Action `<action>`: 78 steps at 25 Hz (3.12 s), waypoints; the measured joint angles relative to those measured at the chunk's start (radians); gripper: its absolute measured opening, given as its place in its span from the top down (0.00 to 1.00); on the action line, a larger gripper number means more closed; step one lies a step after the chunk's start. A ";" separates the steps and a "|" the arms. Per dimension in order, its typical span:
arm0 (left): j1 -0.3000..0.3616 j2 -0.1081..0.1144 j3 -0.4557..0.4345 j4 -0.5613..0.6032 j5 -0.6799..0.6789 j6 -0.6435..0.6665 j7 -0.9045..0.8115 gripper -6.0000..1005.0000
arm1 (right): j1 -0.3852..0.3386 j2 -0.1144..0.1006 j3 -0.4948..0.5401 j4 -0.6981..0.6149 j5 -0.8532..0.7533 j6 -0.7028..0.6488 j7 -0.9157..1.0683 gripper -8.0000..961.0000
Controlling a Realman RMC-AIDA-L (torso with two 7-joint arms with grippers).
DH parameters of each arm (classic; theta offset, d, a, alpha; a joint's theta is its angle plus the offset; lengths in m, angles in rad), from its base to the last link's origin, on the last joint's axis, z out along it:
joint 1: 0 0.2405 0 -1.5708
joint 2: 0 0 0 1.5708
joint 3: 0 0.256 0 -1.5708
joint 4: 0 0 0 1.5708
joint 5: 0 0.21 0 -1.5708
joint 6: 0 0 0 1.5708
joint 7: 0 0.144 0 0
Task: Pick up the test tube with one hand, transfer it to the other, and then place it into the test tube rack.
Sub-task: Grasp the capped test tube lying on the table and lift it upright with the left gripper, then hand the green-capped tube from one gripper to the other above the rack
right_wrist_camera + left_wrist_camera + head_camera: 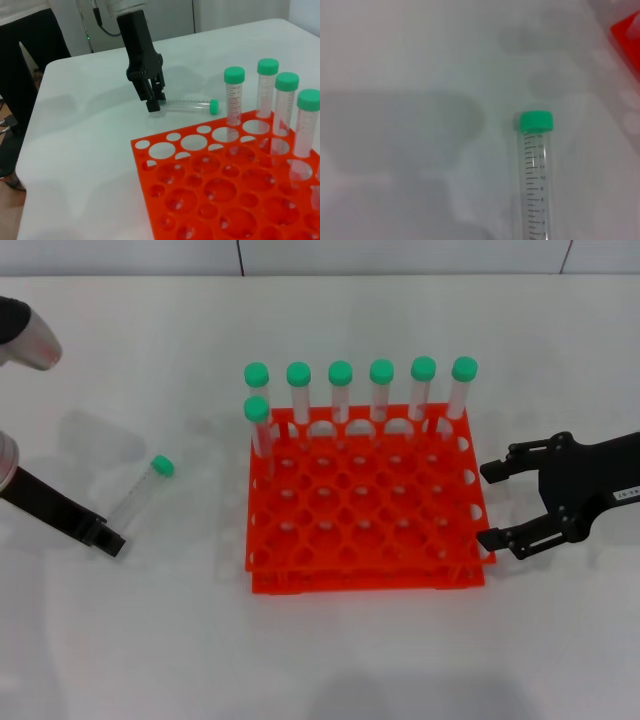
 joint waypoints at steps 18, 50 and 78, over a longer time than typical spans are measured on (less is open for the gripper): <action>-0.017 0.009 0.001 -0.039 0.006 -0.034 -0.022 0.70 | -0.002 0.010 0.001 0.000 0.000 -0.002 -0.009 0.10; 0.183 -0.024 0.018 0.090 -0.909 -0.401 0.651 0.79 | -0.016 0.044 0.003 -0.002 0.014 0.002 -0.049 0.10; -0.082 0.061 0.016 -0.374 -0.853 -0.119 0.900 0.78 | -0.018 0.060 0.003 0.014 0.039 -0.005 -0.075 0.10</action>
